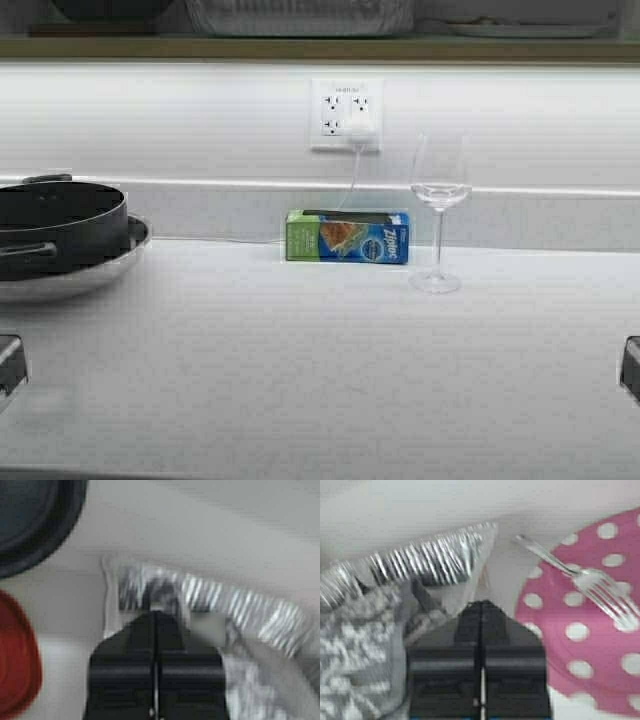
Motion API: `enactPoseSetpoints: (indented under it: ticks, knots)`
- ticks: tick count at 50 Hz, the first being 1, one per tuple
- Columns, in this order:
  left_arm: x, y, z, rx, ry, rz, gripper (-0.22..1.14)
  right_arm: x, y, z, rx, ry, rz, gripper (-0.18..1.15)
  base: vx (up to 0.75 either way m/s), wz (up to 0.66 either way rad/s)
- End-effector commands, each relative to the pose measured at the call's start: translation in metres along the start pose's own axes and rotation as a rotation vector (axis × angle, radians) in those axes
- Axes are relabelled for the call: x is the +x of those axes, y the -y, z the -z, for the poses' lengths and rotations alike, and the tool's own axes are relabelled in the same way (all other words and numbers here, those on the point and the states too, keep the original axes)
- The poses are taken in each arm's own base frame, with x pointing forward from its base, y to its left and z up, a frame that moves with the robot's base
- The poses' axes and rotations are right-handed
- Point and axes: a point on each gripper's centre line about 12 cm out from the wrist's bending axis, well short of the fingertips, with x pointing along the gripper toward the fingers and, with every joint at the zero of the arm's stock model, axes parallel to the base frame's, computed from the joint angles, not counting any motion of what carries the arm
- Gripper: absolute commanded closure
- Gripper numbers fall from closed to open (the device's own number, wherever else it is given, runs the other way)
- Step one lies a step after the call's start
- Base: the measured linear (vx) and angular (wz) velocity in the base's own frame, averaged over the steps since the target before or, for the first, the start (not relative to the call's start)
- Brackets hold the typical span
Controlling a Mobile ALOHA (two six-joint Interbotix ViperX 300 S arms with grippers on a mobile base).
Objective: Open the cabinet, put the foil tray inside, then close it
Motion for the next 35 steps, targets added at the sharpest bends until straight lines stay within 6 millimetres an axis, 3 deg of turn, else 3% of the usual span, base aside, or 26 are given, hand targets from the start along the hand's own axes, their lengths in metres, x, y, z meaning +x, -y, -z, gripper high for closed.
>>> enactPoseSetpoints:
  ticks: [1, 16, 35]
  knots:
    - [-0.008, 0.012, -0.001, 0.034, 0.0, 0.004, 0.88, -0.008, -0.005, -0.002, -0.002, 0.018, 0.001, 0.89, -0.12, -0.03]
    - [-0.011, 0.007, 0.017, 0.043, -0.041, -0.011, 0.87, -0.008, -0.014, 0.014, -0.032, -0.015, -0.024, 0.89, -0.19, -0.05]
    - [-0.02, 0.002, 0.031, 0.102, -0.074, -0.022, 0.87, -0.015, -0.02, 0.001, -0.119, 0.013, -0.04, 0.89, -0.21, -0.04]
